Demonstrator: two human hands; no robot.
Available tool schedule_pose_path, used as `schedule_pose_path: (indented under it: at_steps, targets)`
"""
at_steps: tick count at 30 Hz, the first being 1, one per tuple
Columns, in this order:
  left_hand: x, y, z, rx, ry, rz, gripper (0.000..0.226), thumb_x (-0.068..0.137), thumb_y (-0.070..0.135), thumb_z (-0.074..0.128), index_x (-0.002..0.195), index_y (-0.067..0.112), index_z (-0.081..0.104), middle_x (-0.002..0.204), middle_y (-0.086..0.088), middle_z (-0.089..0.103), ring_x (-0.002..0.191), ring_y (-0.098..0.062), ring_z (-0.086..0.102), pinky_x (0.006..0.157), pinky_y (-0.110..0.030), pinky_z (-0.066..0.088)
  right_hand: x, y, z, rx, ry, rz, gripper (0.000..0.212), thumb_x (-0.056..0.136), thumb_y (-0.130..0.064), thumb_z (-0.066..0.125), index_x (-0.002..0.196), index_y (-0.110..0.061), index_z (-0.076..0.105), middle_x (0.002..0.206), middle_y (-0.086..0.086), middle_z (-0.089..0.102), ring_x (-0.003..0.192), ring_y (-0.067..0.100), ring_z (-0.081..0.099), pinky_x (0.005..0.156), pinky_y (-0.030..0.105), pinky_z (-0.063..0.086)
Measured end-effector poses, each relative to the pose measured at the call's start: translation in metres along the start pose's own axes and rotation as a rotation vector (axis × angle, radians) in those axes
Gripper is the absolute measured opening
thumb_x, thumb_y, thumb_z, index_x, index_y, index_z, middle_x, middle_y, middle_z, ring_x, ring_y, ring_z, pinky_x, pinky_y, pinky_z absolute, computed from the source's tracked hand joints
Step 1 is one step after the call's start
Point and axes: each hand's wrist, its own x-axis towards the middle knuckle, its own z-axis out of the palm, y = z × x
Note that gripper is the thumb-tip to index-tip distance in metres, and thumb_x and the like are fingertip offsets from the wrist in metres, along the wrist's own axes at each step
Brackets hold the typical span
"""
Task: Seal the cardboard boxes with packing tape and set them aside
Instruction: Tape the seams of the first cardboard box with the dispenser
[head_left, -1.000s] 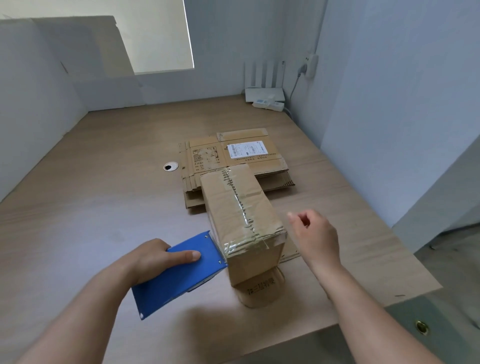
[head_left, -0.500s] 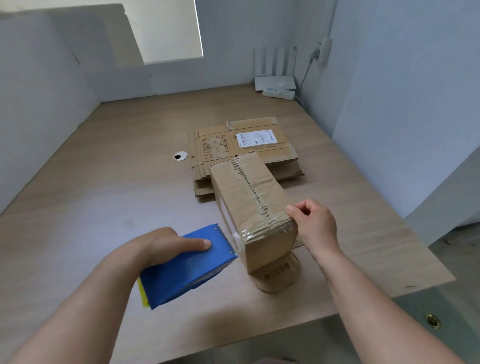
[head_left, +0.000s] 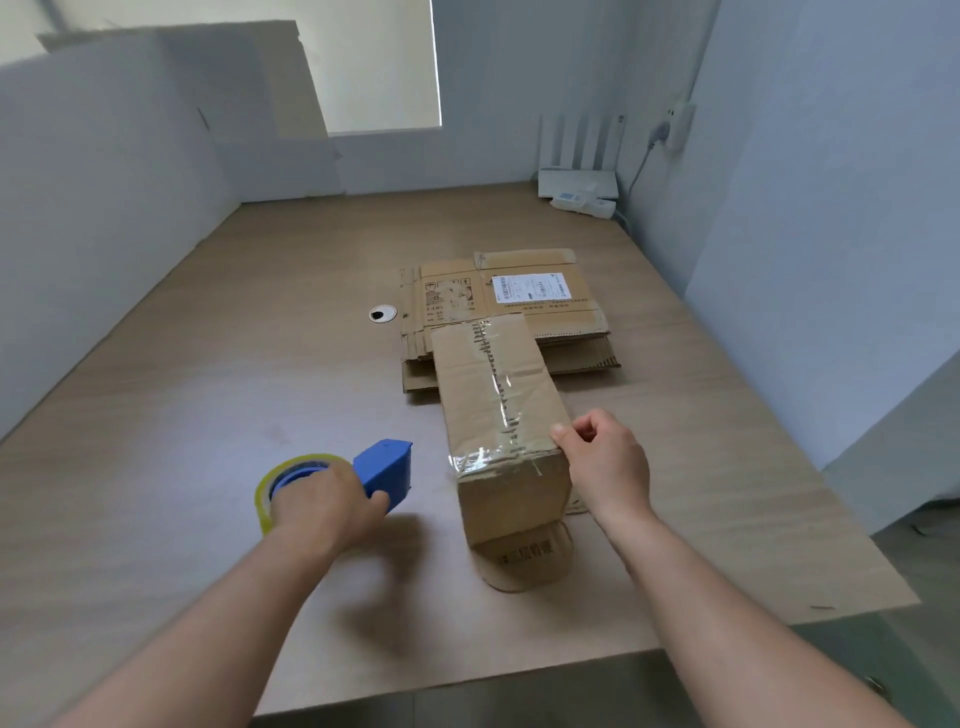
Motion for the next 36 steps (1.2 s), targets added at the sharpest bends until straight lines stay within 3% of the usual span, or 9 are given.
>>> schedule_pose_path:
  at_steps: [9,14,16,18,21,27,30,33,36]
  targets:
    - [-0.006,-0.012,0.055,-0.189,-0.082,-0.121,0.048,0.097,0.046,0.037,0.123,0.007,0.044,0.114,-0.008,0.063,0.1,-0.025,0.061,0.074,-0.031,0.044,-0.008,-0.002,0.01,-0.045,-0.052,-0.034,0.023,0.094,-0.04,0.05,0.092,-0.018,0.057,0.096,0.002,0.059,0.091,0.023,0.054,0.08,0.037,0.045]
    - [-0.033,0.054,-0.004,-0.997,0.021,0.093,0.062,0.101,0.044,0.032,0.149,0.006,0.02,0.15,-0.007,0.037,0.14,-0.031,0.03,0.112,-0.041,0.026,-0.014,-0.014,0.01,-0.203,-0.097,-0.15,0.034,0.103,-0.029,0.032,0.119,-0.009,0.055,0.119,0.011,0.059,0.116,0.032,0.049,0.093,0.037,0.037]
    - [-0.038,0.084,-0.013,-1.083,-0.037,0.108,0.073,0.1,0.05,0.029,0.153,0.011,-0.002,0.159,-0.005,0.018,0.145,-0.024,0.019,0.115,-0.037,0.021,-0.015,-0.021,0.013,-0.261,-0.12,-0.11,0.045,0.101,-0.042,0.031,0.121,-0.008,0.053,0.124,0.011,0.058,0.121,0.031,0.047,0.094,0.038,0.037]
    - [-0.035,0.1,-0.009,-1.072,-0.025,0.035,0.076,0.099,0.052,0.03,0.152,0.013,-0.008,0.158,-0.008,0.022,0.142,-0.026,0.028,0.111,-0.04,0.03,-0.016,-0.029,0.018,-0.374,-0.114,-0.043,0.069,0.089,-0.067,0.038,0.119,-0.006,0.051,0.125,0.012,0.057,0.122,0.031,0.046,0.094,0.039,0.039]
    - [-0.034,0.105,-0.004,-1.012,0.008,-0.035,0.073,0.1,0.05,0.03,0.153,0.015,-0.006,0.152,-0.011,0.034,0.134,-0.029,0.04,0.104,-0.041,0.038,-0.017,-0.029,0.024,-0.434,-0.083,-0.044,0.08,0.079,-0.076,0.046,0.118,-0.005,0.047,0.125,0.012,0.055,0.121,0.03,0.046,0.093,0.039,0.039]
    - [-0.026,0.097,-0.004,-1.226,0.082,-0.095,0.047,0.104,0.031,0.024,0.147,0.016,0.035,0.144,-0.005,0.047,0.129,-0.024,0.043,0.107,-0.036,0.034,0.006,-0.009,-0.001,-0.159,-0.177,-0.133,0.033,0.1,-0.034,0.042,0.085,-0.009,0.058,0.085,0.007,0.061,0.084,0.026,0.053,0.066,0.031,0.032]
    - [-0.023,0.092,-0.009,-1.156,0.078,-0.023,0.047,0.105,0.031,0.025,0.151,0.021,0.026,0.143,-0.006,0.048,0.127,-0.026,0.045,0.1,-0.033,0.036,0.016,-0.016,-0.015,-0.254,-0.32,-0.201,0.042,0.097,-0.046,0.044,0.067,-0.016,0.045,0.071,0.002,0.051,0.076,0.025,0.049,0.06,0.032,0.029]
    - [-0.025,0.081,-0.015,-0.947,-0.027,0.169,0.068,0.098,0.053,0.033,0.153,0.032,-0.001,0.142,-0.007,0.048,0.124,-0.03,0.05,0.088,-0.03,0.037,0.02,-0.028,-0.024,-0.592,-0.409,-0.307,0.072,0.066,-0.083,0.053,0.099,-0.02,0.057,0.094,-0.001,0.063,0.089,0.023,0.059,0.063,0.031,0.037]
    - [-0.024,0.069,-0.022,-0.428,-0.049,0.325,0.081,0.09,0.065,0.038,0.152,0.035,-0.005,0.131,-0.008,0.057,0.112,-0.029,0.057,0.08,-0.029,0.041,0.023,-0.031,-0.024,-0.829,-0.362,-0.47,0.085,0.064,-0.082,0.056,0.117,-0.015,0.051,0.114,0.004,0.063,0.107,0.026,0.059,0.071,0.034,0.037]
